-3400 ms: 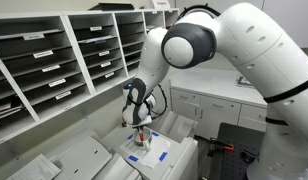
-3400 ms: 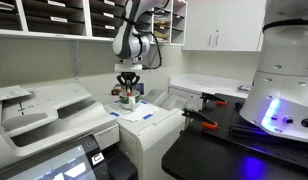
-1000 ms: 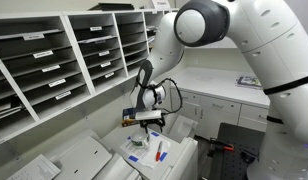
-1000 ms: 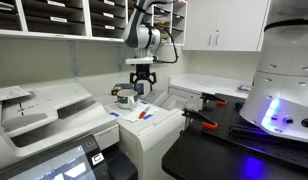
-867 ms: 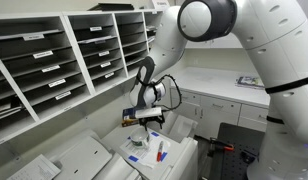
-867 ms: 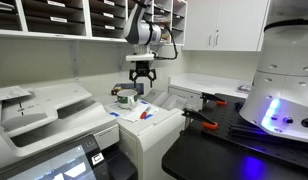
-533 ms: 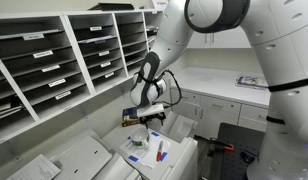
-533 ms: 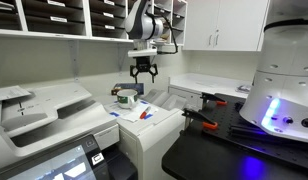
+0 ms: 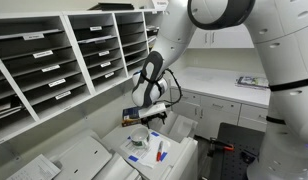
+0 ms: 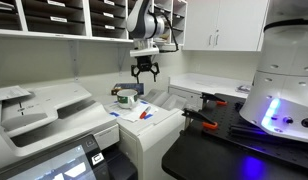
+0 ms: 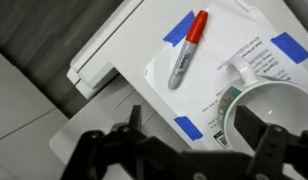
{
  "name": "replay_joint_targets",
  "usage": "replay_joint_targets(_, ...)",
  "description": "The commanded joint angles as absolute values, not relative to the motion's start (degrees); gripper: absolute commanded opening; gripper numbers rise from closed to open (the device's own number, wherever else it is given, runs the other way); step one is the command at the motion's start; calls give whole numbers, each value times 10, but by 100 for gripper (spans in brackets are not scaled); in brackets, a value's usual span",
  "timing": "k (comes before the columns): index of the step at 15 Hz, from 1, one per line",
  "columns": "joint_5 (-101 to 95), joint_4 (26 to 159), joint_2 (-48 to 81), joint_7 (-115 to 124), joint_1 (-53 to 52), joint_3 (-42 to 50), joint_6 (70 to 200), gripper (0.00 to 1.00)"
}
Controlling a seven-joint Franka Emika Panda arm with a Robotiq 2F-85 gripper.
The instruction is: Remove the marker out of the cup
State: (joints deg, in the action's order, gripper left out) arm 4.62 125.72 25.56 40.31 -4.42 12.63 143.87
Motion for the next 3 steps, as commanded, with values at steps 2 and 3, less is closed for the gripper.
replay_joint_targets(2, 40, 1274, 239, 410, -50, 127, 1451, 100)
replay_joint_targets(3, 38, 1274, 240, 415, -54, 128, 1452, 100)
